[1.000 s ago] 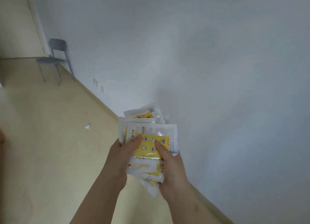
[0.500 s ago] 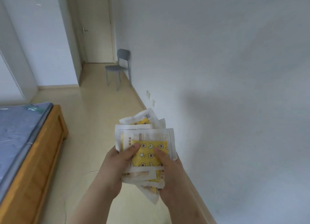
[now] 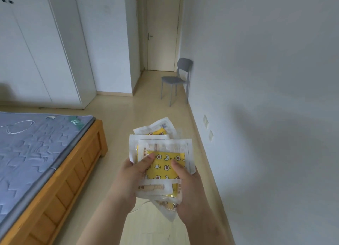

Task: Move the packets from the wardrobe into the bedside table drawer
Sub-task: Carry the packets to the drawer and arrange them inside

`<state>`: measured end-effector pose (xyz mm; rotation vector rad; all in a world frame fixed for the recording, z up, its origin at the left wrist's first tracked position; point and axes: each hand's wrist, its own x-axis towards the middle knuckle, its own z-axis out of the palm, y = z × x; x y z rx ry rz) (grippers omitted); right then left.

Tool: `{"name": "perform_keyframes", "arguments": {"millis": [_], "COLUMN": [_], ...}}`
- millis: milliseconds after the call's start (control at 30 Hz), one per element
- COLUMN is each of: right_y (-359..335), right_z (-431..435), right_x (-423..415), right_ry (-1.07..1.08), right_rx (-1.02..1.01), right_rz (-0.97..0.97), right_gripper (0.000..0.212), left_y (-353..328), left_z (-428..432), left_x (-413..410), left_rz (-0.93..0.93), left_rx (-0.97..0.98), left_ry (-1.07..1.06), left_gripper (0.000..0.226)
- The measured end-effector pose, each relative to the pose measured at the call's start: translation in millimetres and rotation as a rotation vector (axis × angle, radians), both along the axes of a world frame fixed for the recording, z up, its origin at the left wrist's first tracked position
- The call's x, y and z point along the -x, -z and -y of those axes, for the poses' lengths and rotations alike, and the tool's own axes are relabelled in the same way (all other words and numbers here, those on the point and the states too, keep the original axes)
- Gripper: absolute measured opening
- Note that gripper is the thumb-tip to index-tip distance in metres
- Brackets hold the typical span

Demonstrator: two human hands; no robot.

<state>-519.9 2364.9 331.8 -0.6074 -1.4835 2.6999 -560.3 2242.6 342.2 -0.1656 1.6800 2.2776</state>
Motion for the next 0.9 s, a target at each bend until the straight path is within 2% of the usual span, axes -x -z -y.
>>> {"name": "perform_keyframes", "arguments": {"millis": [200, 400, 567, 667, 900], "right_y": [19.6, 14.0, -10.9, -7.4, 21.5], "right_z": [-10.6, -5.6, 6.0, 11.6, 47.5], "right_x": [125.4, 297.9, 439.1, 503.9, 670.0], "right_ry": [-0.075, -0.084, -0.085, -0.078, -0.246], "right_rx": [-0.022, -0.094, -0.056, -0.043, -0.005], "right_rz": [0.057, 0.025, -0.034, -0.011, 0.056], "right_gripper": [0.023, 0.021, 0.023, 0.023, 0.026], "left_y": [17.7, 9.8, -16.3, -12.8, 17.3], "left_z": [-9.0, -2.4, 7.7, 12.6, 51.4], "left_x": [114.2, 283.8, 425.8, 486.7, 631.1], "left_rz": [0.064, 0.028, -0.043, -0.001, 0.072], "left_rx": [0.013, 0.007, -0.003, -0.016, -0.012], "left_ry": [-0.089, -0.105, -0.108, -0.126, -0.316], "left_gripper": [0.015, 0.012, 0.008, 0.008, 0.009]}}
